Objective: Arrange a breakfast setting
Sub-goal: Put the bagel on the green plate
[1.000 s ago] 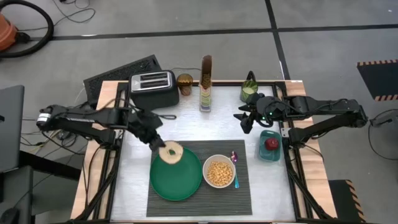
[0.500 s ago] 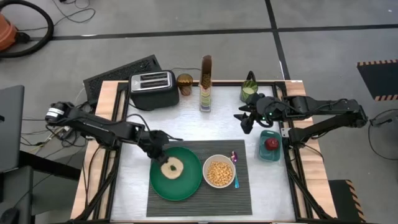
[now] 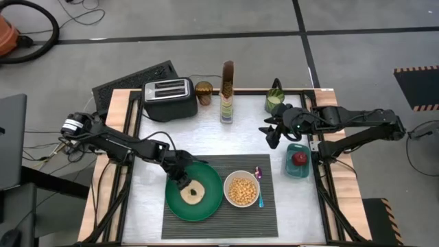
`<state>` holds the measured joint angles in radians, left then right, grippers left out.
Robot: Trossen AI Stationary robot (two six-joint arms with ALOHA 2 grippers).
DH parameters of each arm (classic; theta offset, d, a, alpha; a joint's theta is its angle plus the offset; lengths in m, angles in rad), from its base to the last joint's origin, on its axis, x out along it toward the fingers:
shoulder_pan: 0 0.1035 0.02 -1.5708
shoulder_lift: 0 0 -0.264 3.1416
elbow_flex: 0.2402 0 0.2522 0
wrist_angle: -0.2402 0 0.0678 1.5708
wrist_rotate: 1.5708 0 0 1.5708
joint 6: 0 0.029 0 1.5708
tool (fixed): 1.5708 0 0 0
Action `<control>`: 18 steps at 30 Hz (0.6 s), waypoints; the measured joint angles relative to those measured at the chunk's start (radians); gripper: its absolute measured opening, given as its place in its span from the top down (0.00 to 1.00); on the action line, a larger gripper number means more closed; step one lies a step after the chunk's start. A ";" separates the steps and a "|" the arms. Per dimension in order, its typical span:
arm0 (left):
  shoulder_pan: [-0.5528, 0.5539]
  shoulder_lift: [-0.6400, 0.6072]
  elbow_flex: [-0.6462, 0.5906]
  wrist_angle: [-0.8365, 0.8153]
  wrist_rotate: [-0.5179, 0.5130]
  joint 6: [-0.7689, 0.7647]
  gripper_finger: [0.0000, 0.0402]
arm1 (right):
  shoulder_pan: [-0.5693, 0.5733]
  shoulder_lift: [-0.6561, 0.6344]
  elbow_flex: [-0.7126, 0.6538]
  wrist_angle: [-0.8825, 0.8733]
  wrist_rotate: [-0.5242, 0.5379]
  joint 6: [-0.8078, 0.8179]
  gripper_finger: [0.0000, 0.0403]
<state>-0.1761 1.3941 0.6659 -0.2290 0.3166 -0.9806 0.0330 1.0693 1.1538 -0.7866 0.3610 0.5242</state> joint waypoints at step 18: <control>0.001 -0.001 0.000 0.006 -0.081 0.016 0.70 | 0.000 0.000 0.000 -0.022 -0.006 0.000 0.42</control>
<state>-0.1749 1.3933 0.6659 -0.2226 0.2357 -0.9646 0.0333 1.0691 1.1538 -0.8085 0.3553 0.5240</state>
